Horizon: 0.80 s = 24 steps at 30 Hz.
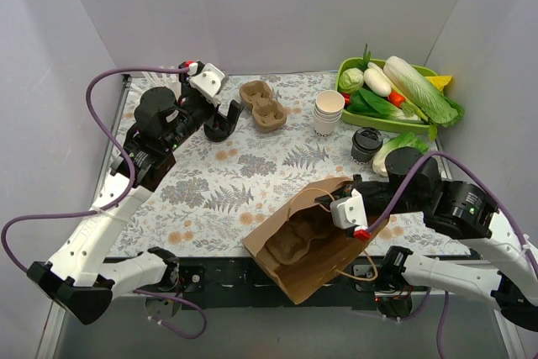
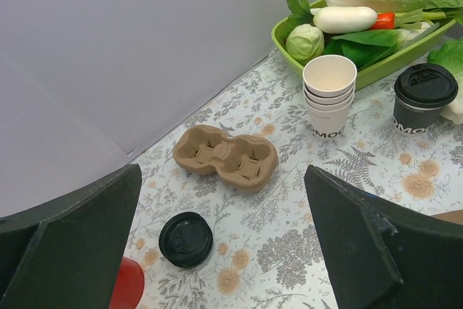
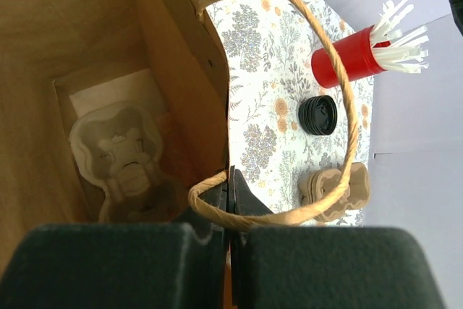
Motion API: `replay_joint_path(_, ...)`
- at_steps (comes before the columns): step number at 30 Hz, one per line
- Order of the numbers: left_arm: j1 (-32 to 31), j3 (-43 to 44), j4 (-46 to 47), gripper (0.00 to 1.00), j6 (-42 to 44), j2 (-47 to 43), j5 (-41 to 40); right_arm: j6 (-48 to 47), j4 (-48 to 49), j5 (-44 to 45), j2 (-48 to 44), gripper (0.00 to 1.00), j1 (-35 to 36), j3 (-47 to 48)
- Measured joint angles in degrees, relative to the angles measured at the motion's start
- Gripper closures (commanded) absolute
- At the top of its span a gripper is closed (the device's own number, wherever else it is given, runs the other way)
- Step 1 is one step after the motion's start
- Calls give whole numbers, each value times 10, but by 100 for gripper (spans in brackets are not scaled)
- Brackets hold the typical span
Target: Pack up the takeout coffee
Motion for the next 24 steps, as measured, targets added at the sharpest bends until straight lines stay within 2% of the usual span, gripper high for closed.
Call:
replay_joint_path(16, 0, -22, 12, 2, -13, 0, 3, 10, 27, 9, 1, 99, 1, -28)
replay_joint_path(17, 0, -25, 12, 2, -16, 0, 6, 18, 30, 14, 4, 93, 1, -28)
replay_joint_path(19, 0, -31, 12, 2, -23, 1, 10, 47, 41, 35, 12, 67, 2, -28)
replay_joint_path(20, 0, -33, 12, 2, -26, 1, 11, 66, 47, 51, 20, 43, 2, -27)
replay_joint_path(23, 0, -32, 9, 3, -36, 5, 20, 111, 57, 103, 50, 16, 2, -14)
replay_joint_path(24, 0, -26, 3, 3, -39, 10, 26, 124, 56, 120, 65, 13, 1, -1)
